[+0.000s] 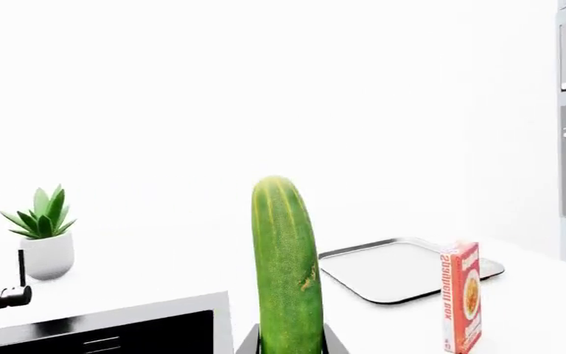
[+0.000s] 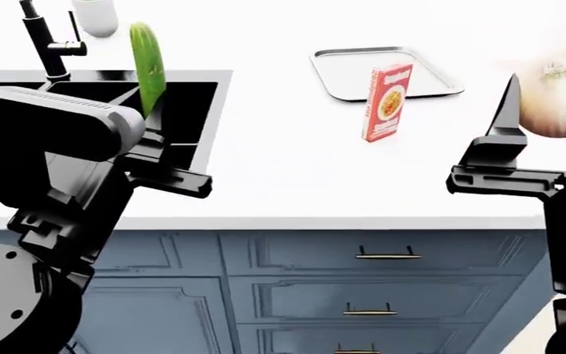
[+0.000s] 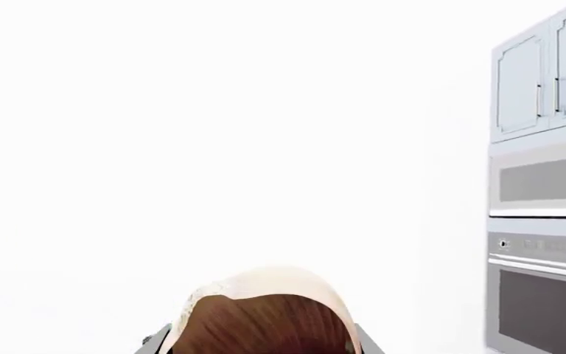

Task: Pick up the fruits and vegetables and place them in the sink. Turn on the sink faucet to wash them. Then turn the sink off and put them in the tray.

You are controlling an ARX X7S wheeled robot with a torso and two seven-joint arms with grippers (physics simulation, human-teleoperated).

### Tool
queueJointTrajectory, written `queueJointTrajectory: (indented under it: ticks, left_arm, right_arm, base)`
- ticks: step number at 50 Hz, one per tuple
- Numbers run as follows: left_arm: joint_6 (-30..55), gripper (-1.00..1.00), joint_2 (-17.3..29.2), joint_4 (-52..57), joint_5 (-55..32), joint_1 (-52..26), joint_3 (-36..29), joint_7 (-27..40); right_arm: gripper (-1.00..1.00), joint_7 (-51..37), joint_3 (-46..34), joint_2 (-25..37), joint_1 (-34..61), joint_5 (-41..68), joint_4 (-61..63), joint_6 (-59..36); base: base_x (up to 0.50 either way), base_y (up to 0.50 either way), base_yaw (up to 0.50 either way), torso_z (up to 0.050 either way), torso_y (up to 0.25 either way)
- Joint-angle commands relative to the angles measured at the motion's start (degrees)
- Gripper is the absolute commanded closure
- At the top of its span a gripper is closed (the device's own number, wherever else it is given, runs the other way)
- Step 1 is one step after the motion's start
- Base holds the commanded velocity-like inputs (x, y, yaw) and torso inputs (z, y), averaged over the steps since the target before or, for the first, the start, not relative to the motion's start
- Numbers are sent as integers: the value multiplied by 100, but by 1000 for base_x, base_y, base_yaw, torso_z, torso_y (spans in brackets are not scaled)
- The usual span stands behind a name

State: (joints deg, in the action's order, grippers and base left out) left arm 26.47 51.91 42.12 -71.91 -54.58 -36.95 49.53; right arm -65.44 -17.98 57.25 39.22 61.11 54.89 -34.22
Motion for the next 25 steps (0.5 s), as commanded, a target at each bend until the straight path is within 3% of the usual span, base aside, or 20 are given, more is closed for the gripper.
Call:
queueJointTrajectory:
  ticks: [1, 12, 19, 25]
  left_arm:
    - [-85, 100, -29, -59, 84, 36, 21, -118]
    - [-108, 100, -39, -92, 137, 93, -5, -197]
    - [163, 100, 22, -478, -57, -229, -125, -1006]
    - [520, 100, 77, -1226, -578, -716, -154, -2057]
  right_arm:
    - [100, 126, -59, -63, -79, -192, -47, 8]
    - [100, 304, -146, -166, -107, -365, -174, 107]
    - [100, 1336, -271, -397, 47, -416, -918, 456]
    - [100, 2572, -400, -586, 884, -54, -1826, 357]
  base:
    - [-114, -500, 0, 0, 0]
    - [-93, -500, 0, 1, 0]
    - [494, -136, 0, 0, 0]
    - [500, -41, 0, 0, 0]
